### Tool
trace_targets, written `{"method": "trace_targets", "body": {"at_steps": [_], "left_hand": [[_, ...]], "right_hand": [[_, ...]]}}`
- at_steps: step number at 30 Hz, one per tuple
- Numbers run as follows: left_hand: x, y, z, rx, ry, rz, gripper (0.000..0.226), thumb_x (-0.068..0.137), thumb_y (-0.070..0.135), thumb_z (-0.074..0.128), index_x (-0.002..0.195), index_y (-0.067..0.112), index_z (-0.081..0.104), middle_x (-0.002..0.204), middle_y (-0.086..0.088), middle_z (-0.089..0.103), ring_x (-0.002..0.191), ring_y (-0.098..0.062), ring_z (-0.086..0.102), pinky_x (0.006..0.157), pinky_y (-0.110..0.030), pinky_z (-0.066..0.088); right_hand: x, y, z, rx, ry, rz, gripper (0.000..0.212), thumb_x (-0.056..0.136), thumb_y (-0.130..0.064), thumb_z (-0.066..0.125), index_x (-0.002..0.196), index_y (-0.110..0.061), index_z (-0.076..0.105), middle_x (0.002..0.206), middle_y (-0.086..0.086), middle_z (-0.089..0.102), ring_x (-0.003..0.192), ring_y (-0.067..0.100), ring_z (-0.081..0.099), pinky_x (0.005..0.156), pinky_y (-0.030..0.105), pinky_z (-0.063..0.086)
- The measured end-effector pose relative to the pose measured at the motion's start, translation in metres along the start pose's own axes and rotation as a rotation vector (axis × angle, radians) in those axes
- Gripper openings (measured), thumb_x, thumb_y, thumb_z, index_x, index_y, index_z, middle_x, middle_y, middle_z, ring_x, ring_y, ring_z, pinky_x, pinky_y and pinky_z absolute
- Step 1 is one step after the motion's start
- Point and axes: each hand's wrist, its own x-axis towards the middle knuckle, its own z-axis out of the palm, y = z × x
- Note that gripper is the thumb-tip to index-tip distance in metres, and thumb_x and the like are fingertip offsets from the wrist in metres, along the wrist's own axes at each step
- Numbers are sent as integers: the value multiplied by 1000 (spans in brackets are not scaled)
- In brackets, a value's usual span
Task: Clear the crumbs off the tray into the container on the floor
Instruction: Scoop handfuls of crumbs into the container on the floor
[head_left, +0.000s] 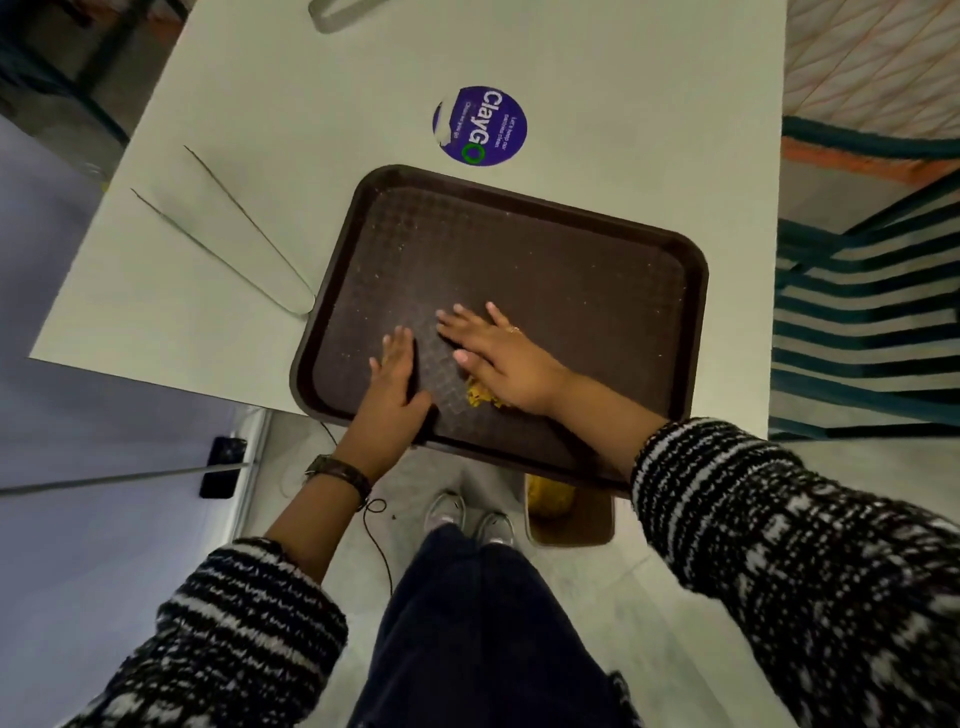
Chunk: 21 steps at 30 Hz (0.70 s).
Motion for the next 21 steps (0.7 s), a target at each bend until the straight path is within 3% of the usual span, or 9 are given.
{"method": "trace_targets", "body": {"at_steps": [3,7,10,12,14,16,18,21], "left_hand": [[1,-1,-1,2,-18,-22,70,90,-2,40,148,8,2,158,-7,-3,145,-16,-9,114,-26,-12],[-2,2,-1,8,-22,-24,72,90,-3,38,149,10,0,158,-5,-8,143,-13,-14,117,-31,-12],[-3,2,-1,-11,-14,-29,71,90,-4,37,149,12,0,158,-3,-8,138,-7,-16,118,-34,-11],[-3,0,-1,-19,-14,-12,71,90,-4,37,148,12,0,158,-4,-7,143,-13,-14,118,-34,-12],[-2,-2,0,-18,-19,-10,71,90,-5,37,148,11,0,158,-5,-7,144,-15,-12,118,-34,-12],[-2,-2,0,-15,-17,-17,71,89,-5,37,148,11,1,158,-5,-6,144,-15,-12,118,-33,-12],[-2,-1,0,-23,-11,-13,71,89,-5,37,149,11,1,158,-5,-5,145,-15,-11,116,-31,-13],[-4,0,-1,-24,-16,-11,70,90,-3,37,149,12,1,158,-5,-5,144,-14,-12,115,-29,-13]], "right_hand": [[-19,-3,4,8,-161,-118,41,100,-25,34,137,-9,46,152,4,35,144,11,17,118,23,-5],[-58,0,-7,13,-246,-110,37,98,-23,37,127,-10,57,139,5,52,137,13,38,119,34,21],[-82,0,-16,172,-201,42,42,99,-31,34,118,-9,64,128,6,62,124,15,54,108,39,39],[-82,-3,-21,309,-63,106,56,98,-44,28,118,-6,64,127,8,62,127,14,51,113,35,34],[-71,-8,-20,295,17,90,55,100,-41,26,122,-5,61,134,10,56,135,14,41,119,30,21],[-52,-13,-15,181,-9,60,44,101,-27,28,131,-6,52,146,9,43,141,13,27,120,29,8],[-37,-15,-7,56,-34,56,46,101,-26,28,142,-8,38,156,7,25,146,13,12,119,32,-2],[-37,-6,-1,-42,-87,62,48,101,-30,28,144,-8,34,157,5,19,146,14,9,121,39,1]]}}
